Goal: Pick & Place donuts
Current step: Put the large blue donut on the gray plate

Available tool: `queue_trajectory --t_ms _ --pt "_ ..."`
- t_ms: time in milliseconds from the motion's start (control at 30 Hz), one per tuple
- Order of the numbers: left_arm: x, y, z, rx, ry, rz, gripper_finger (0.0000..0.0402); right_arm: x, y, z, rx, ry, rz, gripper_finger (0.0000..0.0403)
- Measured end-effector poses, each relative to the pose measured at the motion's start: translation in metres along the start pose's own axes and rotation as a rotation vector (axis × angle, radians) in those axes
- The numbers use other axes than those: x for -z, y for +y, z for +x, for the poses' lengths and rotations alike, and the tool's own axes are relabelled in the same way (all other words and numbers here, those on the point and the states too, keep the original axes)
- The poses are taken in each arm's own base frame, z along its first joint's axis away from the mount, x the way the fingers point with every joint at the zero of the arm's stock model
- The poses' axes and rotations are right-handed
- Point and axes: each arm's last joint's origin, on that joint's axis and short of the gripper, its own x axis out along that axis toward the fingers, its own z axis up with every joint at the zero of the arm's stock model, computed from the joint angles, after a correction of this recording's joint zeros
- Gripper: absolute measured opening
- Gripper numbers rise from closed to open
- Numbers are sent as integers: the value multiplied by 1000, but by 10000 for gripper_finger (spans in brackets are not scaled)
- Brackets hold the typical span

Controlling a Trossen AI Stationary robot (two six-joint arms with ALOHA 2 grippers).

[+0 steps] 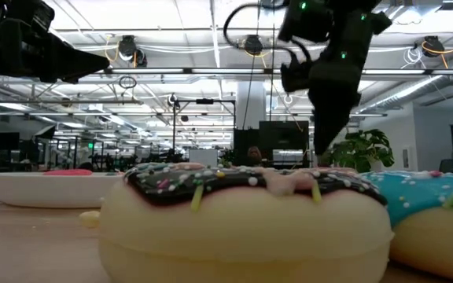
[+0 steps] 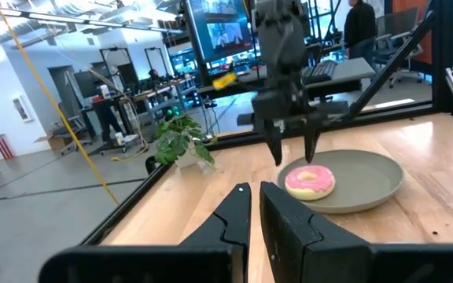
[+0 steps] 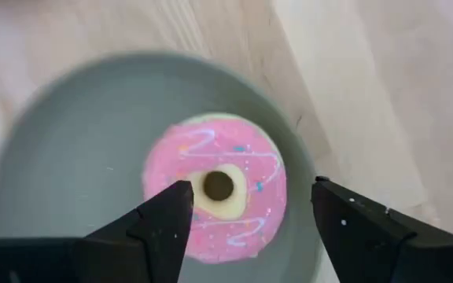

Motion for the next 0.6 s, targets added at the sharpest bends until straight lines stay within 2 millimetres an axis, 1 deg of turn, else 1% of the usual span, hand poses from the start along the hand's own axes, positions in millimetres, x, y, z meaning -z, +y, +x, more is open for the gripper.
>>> queue_trajectory --t_ms 67,133,200,267,367,433,500,600 --pt "0 0 0 0 0 0 37 -1 0 -15 -29 -55 24 243" --pt "0 0 0 0 0 0 37 -1 6 -31 -97 -117 32 244" --pt "0 0 0 0 -1 0 37 1 17 -43 -172 -180 0 244" --pt "0 0 0 0 -2 -1 37 4 31 -50 -222 -230 -43 243" --pt "0 0 0 0 -3 -3 37 8 55 -56 -299 -305 -104 237" --pt "0 0 0 0 -3 -10 37 15 72 -56 -296 -348 -165 225" --pt "0 0 0 0 -2 -10 37 26 91 -52 -247 -373 -240 203" --pt "0 0 0 0 -4 -11 37 44 111 -38 -164 -409 -306 155"
